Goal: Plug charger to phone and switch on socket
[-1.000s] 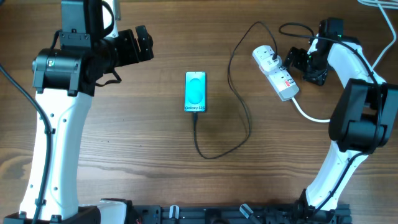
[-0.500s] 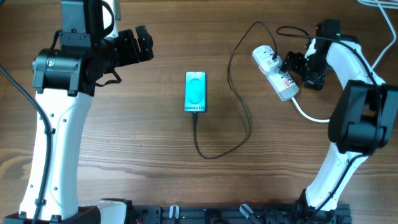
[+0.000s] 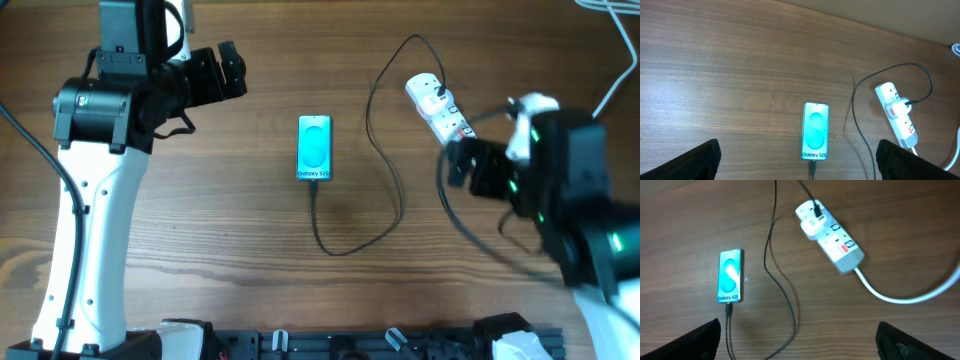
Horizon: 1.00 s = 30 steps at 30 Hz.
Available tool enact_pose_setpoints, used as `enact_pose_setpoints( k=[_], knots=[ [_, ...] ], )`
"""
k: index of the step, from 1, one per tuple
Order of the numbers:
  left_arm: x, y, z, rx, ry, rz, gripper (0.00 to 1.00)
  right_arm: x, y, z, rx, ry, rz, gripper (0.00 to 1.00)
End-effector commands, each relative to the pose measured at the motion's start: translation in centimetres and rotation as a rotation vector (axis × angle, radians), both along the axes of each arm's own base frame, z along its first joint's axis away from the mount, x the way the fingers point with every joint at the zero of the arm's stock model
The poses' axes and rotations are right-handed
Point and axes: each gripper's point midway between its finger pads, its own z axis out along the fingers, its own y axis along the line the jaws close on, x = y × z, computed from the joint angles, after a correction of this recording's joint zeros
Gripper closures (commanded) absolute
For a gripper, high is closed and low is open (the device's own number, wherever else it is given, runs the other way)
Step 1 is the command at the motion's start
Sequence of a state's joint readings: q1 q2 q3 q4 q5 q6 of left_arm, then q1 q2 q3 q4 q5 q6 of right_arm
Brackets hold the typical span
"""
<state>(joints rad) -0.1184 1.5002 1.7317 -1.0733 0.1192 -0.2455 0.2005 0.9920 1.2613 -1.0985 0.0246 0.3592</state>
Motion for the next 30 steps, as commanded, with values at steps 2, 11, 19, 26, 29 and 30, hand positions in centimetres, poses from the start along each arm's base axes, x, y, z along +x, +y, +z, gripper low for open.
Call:
enact_pose_setpoints(
  k=[2, 11, 19, 26, 29, 30],
  knots=[
    [0.1, 0.3, -0.3, 0.004, 0.006, 0.015, 0.0, -2.7, -1.2, 2.3, 0.002, -0.107, -0.04, 0.0],
    [0.1, 0.3, -0.3, 0.004, 0.006, 0.015, 0.0, -2.3, -1.1, 1.7, -0.09, -0.089, 0.052, 0.0],
    [0.1, 0.3, -0.3, 0.004, 0.006, 0.015, 0.0, -3.4, -1.7, 0.9, -0.247, -0.295, 0.224, 0.0],
    [0.1, 0.3, -0.3, 0.004, 0.006, 0.015, 0.0, -4.3, -1.8, -4.1, -0.341, -0.568, 0.259, 0.0],
    [0.1, 0.3, -0.3, 0.004, 0.006, 0.015, 0.0, -4.0, -1.4, -5.2, -0.332, -0.667, 0.259, 0.0],
    [0.1, 0.3, -0.3, 0.004, 0.006, 0.015, 0.0, -3.9, -1.3, -5.3, -0.332, -0.695, 0.256, 0.0]
  ],
)
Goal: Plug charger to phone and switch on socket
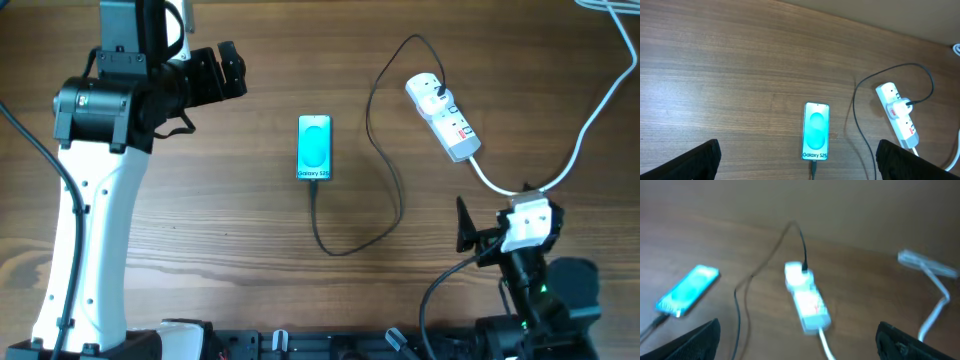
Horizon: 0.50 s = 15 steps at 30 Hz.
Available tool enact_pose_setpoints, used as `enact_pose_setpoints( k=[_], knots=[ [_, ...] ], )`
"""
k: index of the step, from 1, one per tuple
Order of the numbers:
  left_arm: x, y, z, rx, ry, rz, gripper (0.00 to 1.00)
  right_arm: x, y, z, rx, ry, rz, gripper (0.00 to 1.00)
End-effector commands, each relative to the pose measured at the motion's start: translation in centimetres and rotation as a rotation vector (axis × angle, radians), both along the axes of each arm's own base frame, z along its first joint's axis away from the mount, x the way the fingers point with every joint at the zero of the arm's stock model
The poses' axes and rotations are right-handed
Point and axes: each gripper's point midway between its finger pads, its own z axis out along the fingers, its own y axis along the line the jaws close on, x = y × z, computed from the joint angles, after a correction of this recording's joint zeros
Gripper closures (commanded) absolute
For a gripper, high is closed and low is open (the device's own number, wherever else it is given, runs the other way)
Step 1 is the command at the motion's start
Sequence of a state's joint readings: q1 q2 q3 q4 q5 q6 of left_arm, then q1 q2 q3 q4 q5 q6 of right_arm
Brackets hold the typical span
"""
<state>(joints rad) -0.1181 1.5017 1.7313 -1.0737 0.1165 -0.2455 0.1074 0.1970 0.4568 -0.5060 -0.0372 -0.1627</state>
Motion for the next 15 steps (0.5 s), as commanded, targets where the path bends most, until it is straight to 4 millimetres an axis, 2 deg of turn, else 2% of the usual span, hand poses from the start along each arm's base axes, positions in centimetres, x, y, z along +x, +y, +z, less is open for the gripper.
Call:
enact_pose_setpoints(
  k=[1, 9, 12, 15],
  knots=[
    [0.1, 0.3, -0.2, 0.002, 0.004, 0.013, 0.0, 0.3, 0.5, -0.3, -0.001, -0.096, 0.031, 0.0],
    [0.1, 0.3, -0.2, 0.002, 0.004, 0.013, 0.0, 1.7, 0.6, -0.9, 0.068, -0.306, 0.023, 0.0],
    [0.1, 0.3, -0.2, 0.002, 0.004, 0.013, 0.0, 2.1, 0.6, -1.8, 0.1, -0.319, 0.017, 0.0],
    [0.1, 0.3, -0.2, 0.002, 0.004, 0.013, 0.0, 2.6, 0.1, -3.8, 0.105, -0.287, -0.011, 0.0]
  ],
)
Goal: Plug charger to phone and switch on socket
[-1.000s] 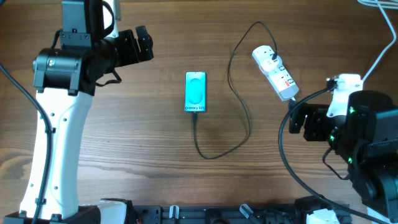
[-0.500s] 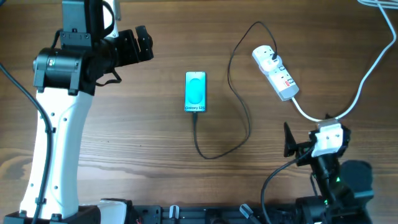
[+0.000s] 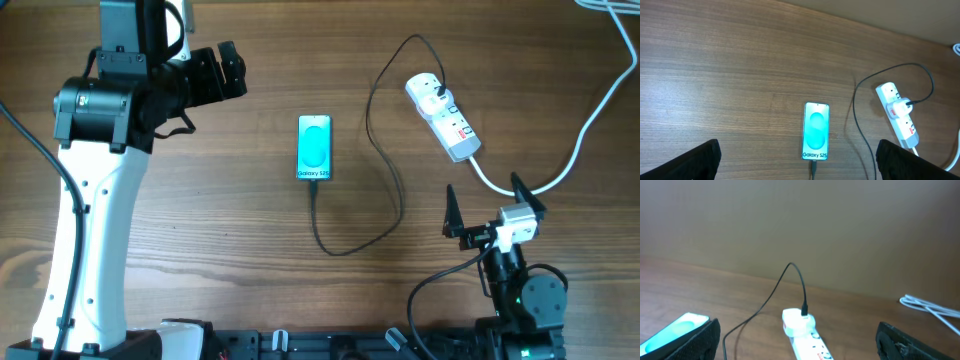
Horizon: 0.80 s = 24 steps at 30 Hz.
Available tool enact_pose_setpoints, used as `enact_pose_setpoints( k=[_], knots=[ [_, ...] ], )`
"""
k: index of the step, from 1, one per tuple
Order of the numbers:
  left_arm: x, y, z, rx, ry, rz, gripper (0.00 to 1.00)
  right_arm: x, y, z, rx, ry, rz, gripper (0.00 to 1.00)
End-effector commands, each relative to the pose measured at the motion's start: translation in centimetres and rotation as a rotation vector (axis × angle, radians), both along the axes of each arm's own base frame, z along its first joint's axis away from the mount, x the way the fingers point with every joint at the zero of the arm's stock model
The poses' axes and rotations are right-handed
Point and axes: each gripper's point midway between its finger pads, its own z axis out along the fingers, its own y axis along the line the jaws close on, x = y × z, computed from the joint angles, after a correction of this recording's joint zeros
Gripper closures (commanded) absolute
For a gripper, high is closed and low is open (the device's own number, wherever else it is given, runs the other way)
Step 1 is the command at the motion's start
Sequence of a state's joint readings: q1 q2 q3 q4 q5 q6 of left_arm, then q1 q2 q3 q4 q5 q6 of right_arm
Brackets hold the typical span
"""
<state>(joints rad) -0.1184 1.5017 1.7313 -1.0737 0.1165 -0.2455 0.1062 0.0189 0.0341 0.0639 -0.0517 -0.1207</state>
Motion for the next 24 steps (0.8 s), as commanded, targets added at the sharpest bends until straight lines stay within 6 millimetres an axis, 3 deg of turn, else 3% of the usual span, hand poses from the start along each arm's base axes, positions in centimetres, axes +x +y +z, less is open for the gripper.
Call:
enact_pose_setpoints(
  k=[1, 11, 24],
  knots=[
    [0.1, 0.3, -0.2, 0.002, 0.004, 0.013, 0.0, 0.2, -0.7, -1.6, 0.053, 0.044, -0.037, 0.0],
    [0.1, 0.3, -0.2, 0.002, 0.004, 0.013, 0.0, 0.4, -5.0, -2.6, 0.069, 0.08, -0.212, 0.0],
    [0.1, 0.3, -0.2, 0.002, 0.004, 0.013, 0.0, 0.4, -5.2, -2.5, 0.124, 0.078, -0.221, 0.0]
  ],
)
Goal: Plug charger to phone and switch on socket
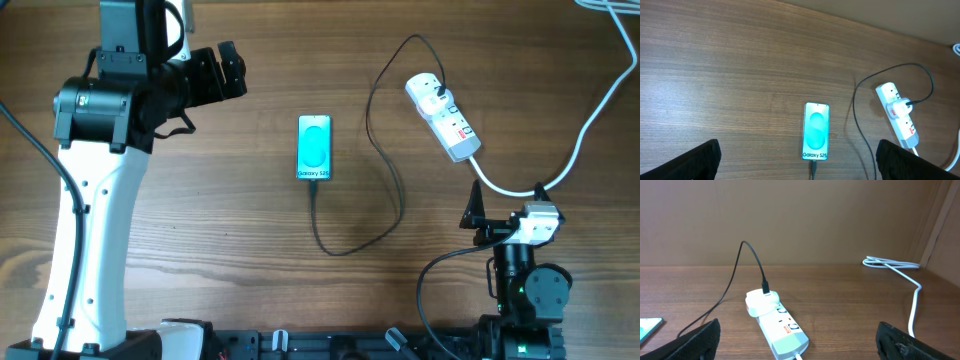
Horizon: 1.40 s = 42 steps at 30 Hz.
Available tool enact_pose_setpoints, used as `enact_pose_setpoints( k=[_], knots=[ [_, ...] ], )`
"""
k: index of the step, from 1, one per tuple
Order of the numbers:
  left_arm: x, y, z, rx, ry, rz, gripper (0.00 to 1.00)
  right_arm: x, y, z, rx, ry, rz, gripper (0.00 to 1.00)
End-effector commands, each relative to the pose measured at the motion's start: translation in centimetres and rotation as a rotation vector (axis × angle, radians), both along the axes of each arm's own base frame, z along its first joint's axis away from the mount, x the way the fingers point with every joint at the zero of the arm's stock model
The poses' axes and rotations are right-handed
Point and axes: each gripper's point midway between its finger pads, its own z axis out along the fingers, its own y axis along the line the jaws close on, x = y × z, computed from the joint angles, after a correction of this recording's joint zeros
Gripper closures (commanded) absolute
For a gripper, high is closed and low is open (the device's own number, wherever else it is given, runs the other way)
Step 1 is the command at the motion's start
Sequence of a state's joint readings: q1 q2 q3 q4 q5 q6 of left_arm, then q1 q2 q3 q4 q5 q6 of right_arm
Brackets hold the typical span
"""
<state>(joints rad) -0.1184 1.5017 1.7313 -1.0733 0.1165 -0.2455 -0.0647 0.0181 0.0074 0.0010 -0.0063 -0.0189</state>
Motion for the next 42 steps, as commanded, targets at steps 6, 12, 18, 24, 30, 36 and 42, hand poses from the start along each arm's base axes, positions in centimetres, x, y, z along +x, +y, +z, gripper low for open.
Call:
enact_pose_setpoints(
  k=[6, 12, 18, 24, 30, 36, 42],
  knots=[
    [0.1, 0.3, -0.2, 0.002, 0.005, 0.013, 0.0, -0.1, -0.2, 0.3, 0.021, -0.018, -0.01, 0.0],
    [0.1, 0.3, -0.2, 0.002, 0.005, 0.013, 0.0, -0.1, -0.2, 0.3, 0.021, -0.018, -0.01, 0.0],
    [-0.2, 0.3, -0.1, 0.003, 0.009, 0.013, 0.0, -0.1, -0.2, 0.3, 0.021, -0.018, -0.01, 0.0],
    [-6.0, 2.3, -1.1, 0.068, 0.033, 0.057, 0.0, -0.1, -0.2, 0.3, 0.021, -0.018, -0.01, 0.0],
    [-15.1, 4.8, -5.8, 0.091, -0.001, 0.118, 0.0, -0.1, -0.2, 0.3, 0.021, -0.018, -0.01, 0.0],
    [-17.3, 6.3, -8.6, 0.073, -0.287, 0.179, 0.0, -0.1, -0.2, 0.3, 0.021, -0.018, -0.01, 0.0],
    [-16.0, 5.7, -10.3, 0.078, -0.569, 0.127, 0.0, -0.1, -0.2, 0.3, 0.021, -0.018, -0.01, 0.0]
  ],
)
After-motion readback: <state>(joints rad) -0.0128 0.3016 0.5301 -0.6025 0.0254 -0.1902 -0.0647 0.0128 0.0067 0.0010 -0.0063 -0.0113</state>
